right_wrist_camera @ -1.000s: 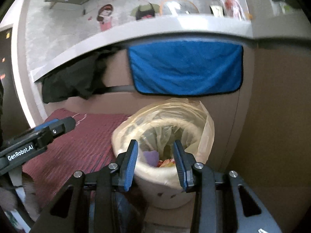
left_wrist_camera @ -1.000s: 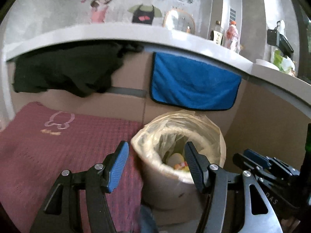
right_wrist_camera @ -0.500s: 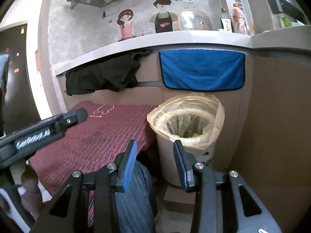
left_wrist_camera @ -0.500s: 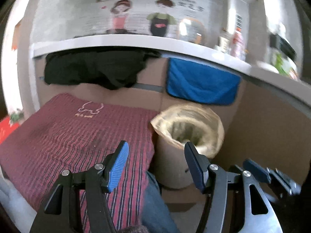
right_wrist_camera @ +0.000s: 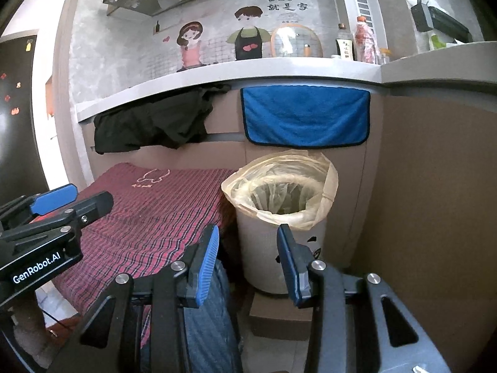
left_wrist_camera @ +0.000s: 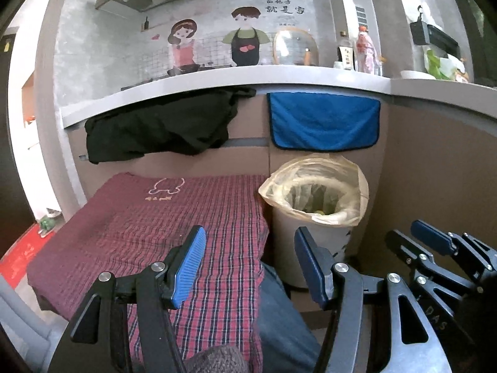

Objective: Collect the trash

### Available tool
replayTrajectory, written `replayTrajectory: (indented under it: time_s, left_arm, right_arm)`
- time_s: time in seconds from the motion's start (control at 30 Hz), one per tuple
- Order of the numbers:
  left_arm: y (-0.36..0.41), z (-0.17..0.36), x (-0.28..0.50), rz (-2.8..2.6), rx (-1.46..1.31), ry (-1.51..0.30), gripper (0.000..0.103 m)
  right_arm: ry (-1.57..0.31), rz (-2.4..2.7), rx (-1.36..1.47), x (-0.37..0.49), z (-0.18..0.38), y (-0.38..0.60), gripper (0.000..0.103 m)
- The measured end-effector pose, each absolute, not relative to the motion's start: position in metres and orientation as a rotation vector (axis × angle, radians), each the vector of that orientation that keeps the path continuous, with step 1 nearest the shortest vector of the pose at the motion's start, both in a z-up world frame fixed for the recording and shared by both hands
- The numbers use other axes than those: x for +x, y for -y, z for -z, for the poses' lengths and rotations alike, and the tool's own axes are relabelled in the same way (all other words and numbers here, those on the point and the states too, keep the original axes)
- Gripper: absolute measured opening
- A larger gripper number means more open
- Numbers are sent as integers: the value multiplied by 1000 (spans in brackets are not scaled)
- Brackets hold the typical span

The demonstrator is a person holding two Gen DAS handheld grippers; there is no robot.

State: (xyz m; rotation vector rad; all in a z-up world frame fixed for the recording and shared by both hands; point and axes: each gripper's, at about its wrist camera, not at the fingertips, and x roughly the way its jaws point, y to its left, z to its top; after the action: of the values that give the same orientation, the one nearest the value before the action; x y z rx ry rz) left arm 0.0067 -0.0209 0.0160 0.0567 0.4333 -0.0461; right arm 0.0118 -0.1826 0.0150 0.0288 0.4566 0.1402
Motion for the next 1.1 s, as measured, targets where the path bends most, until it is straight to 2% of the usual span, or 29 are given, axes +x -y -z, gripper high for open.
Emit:
replayTrajectory:
  time_s: [1.1]
  left_arm:
    - [17,-19,9,45,53,-424,60]
  right_arm:
    - [-438,-158,38,7,-18,181,37]
